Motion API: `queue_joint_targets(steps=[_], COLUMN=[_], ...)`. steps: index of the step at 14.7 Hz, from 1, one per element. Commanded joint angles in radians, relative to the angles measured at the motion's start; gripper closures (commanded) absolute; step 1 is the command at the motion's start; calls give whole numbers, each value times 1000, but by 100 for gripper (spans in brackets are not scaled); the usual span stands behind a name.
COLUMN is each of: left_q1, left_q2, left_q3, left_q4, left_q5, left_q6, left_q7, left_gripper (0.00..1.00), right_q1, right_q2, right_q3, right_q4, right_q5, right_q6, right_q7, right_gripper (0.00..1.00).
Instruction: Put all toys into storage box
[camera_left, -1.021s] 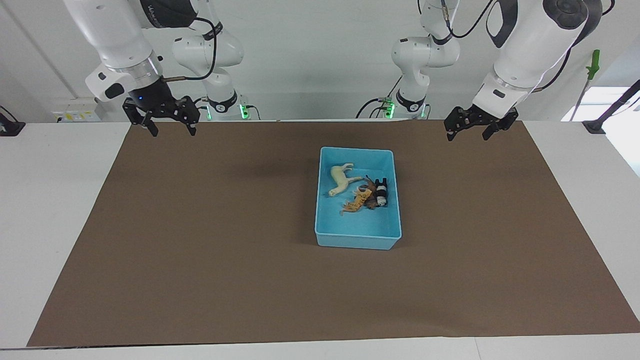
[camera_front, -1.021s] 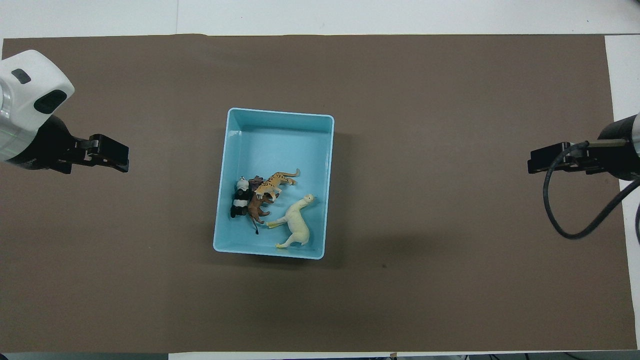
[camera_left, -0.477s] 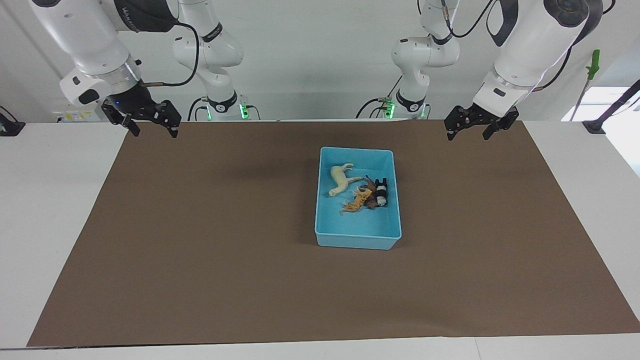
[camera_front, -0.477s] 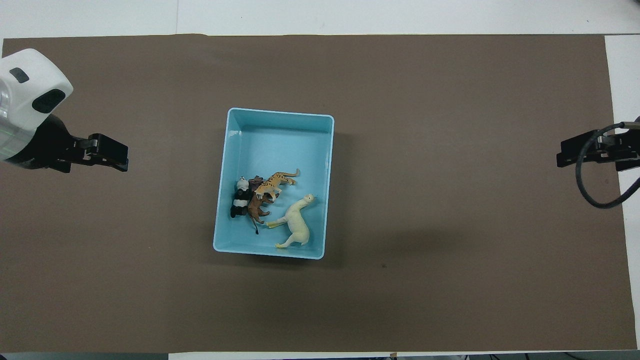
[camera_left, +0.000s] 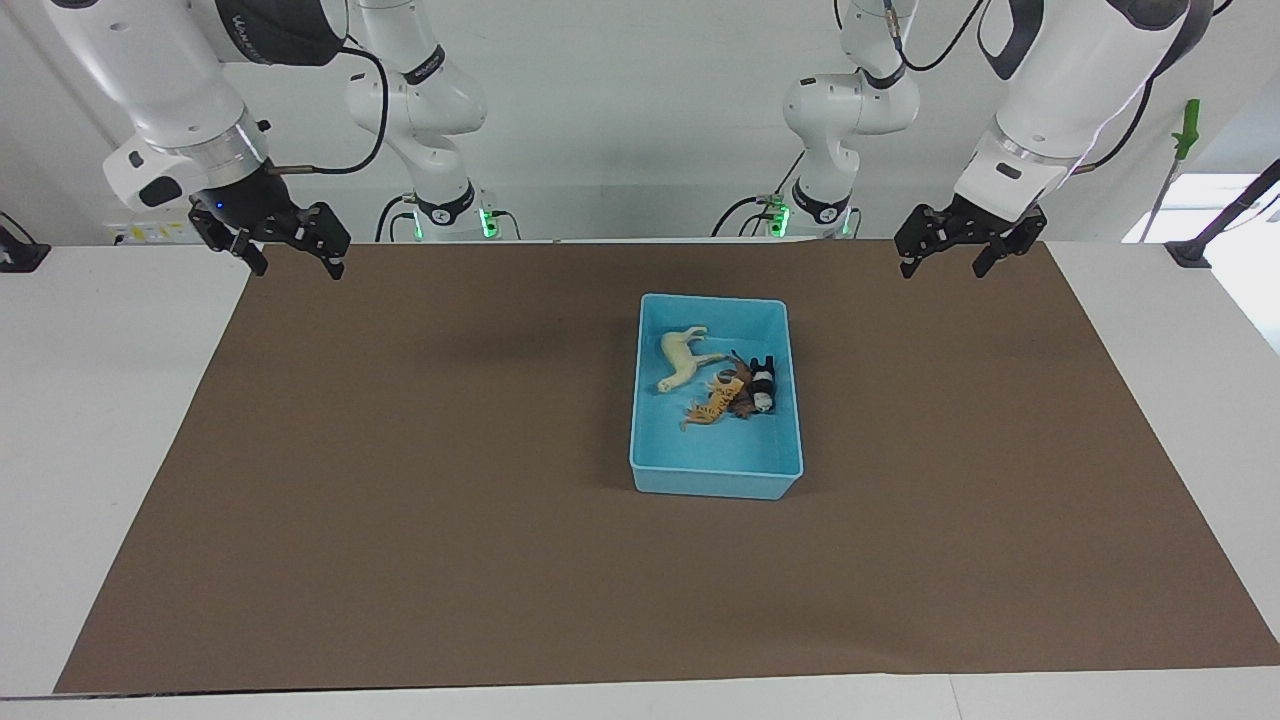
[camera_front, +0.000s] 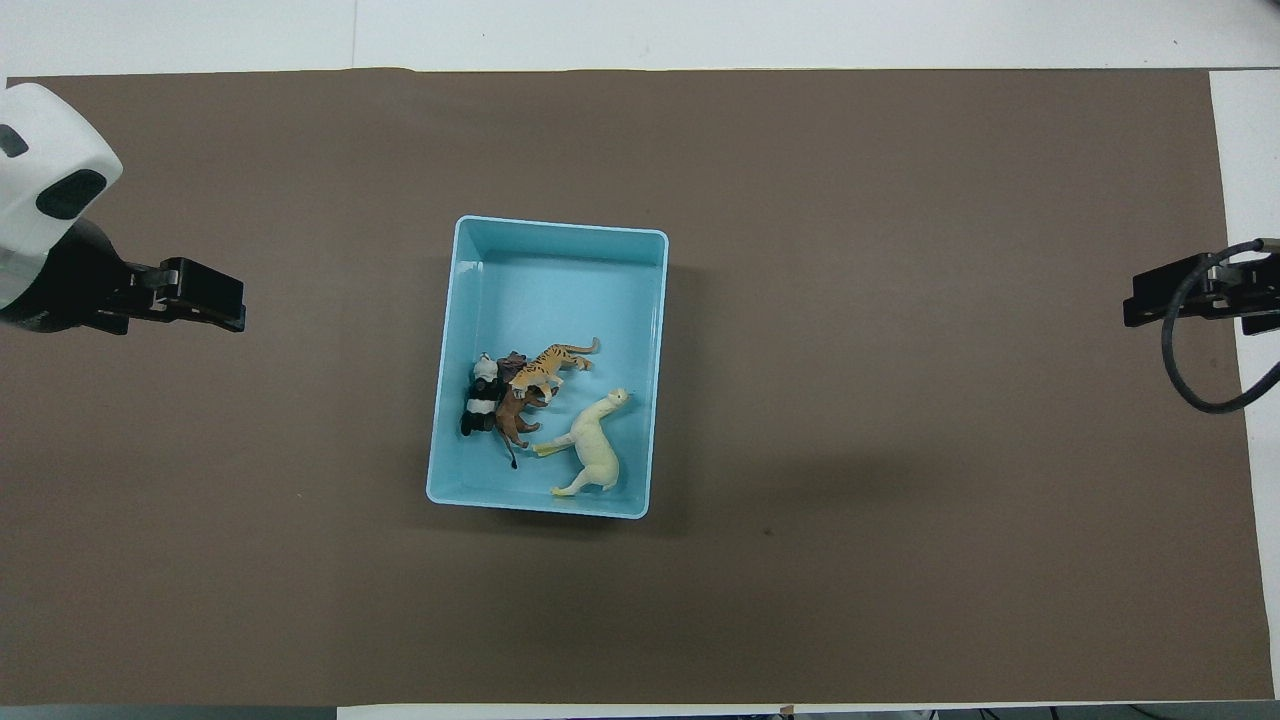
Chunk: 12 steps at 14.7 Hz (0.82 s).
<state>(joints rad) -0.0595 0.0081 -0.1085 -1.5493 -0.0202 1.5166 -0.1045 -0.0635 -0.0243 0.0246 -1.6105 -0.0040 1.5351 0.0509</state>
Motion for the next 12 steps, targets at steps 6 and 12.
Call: queue_joint_targets(steps=[6, 12], left_q1=[23, 20], left_q2=[-23, -28], left_q3=[-10, -10], left_q4=[-20, -25], left_q5=[3, 5], left_q6=[20, 22], left_q7=[19, 17], left_gripper=[0, 0], right_q1=[-12, -12], right_q2=[-14, -16], right_q3=[9, 11], right_q4=[-25, -25], right_q5=[-28, -28], right_q6=[16, 13], right_q7=[-49, -46], right_gripper=[0, 0])
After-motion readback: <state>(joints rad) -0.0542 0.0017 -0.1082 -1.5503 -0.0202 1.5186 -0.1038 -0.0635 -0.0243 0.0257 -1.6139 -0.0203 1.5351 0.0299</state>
